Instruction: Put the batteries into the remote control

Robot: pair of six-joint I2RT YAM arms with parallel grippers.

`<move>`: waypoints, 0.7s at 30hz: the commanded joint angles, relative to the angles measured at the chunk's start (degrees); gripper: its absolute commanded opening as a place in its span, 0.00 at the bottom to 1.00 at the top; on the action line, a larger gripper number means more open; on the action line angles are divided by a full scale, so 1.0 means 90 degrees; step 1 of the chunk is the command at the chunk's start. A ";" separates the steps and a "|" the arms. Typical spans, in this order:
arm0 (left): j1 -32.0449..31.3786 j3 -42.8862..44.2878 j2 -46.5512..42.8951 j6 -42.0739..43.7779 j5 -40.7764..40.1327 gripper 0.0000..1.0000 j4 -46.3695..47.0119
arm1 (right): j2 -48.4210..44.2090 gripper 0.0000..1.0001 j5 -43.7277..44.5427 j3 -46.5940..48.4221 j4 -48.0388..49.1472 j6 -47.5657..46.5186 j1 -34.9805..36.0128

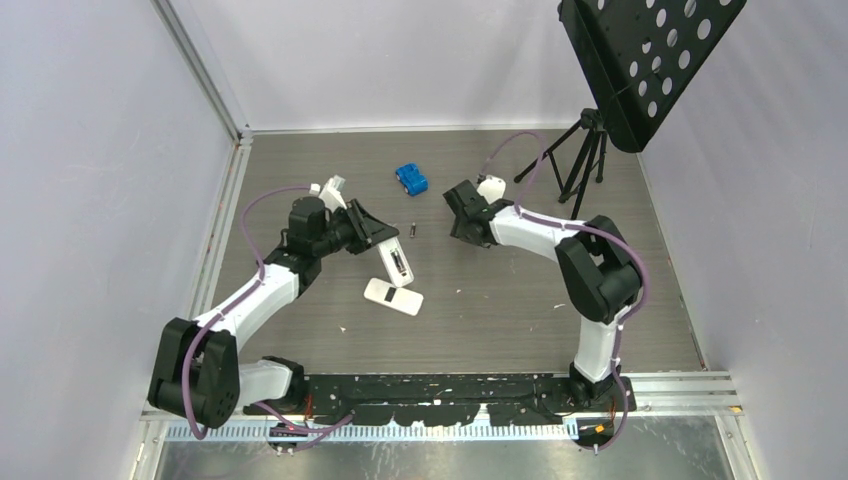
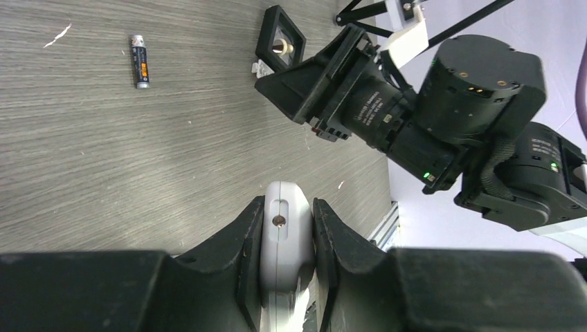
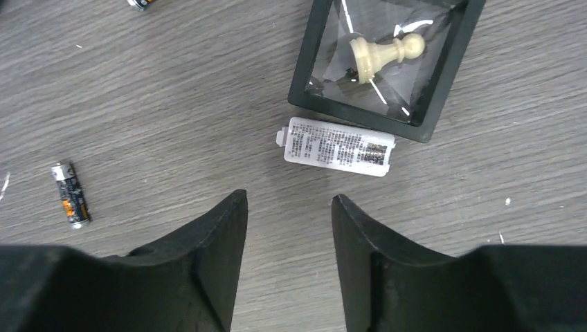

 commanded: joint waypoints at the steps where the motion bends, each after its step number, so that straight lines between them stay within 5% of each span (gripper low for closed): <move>1: -0.0002 0.0022 0.0022 -0.0111 0.0087 0.00 0.0608 | 0.0088 0.45 0.0318 0.0426 0.0290 0.0109 0.0054; 21: -0.0002 -0.0059 -0.0065 -0.0036 0.0052 0.00 0.0476 | 0.1429 0.33 0.1387 0.1602 -0.0187 -0.0617 0.0025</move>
